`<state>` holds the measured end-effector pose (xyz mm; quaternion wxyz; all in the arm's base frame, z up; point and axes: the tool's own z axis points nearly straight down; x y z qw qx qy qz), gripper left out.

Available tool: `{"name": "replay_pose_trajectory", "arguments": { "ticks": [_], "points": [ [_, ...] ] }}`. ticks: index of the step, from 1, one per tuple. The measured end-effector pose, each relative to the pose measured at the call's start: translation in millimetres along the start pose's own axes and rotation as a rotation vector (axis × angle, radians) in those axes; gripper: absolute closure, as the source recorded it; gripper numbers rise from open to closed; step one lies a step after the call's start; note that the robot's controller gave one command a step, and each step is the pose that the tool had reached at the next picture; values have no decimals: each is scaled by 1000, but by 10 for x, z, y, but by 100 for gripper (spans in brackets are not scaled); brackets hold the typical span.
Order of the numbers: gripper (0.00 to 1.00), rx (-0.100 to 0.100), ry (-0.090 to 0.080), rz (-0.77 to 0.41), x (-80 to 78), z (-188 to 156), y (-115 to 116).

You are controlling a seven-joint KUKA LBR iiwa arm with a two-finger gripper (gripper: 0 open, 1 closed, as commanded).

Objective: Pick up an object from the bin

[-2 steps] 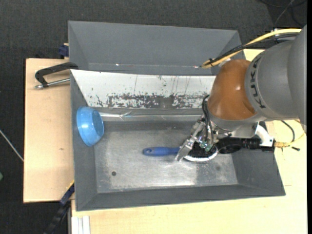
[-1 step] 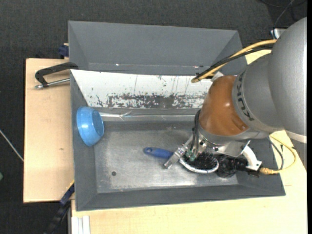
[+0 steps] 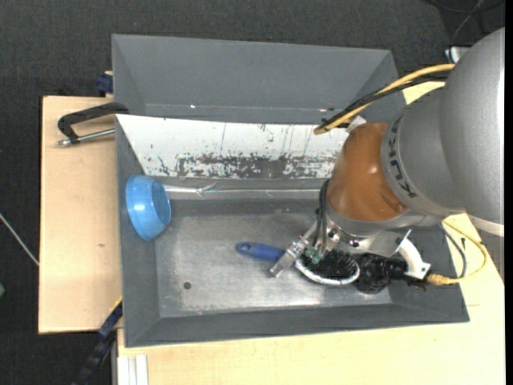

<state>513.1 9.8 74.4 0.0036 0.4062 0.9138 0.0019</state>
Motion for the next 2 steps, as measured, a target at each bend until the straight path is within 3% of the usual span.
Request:
{"name": "replay_pose_trajectory", "arguments": {
  "ticks": [1, 2],
  "points": [
    [100, 0, -3, 1, -13, -9, -1],
    [100, -2, -2, -2, -30, -880, 26]
  ]
}}
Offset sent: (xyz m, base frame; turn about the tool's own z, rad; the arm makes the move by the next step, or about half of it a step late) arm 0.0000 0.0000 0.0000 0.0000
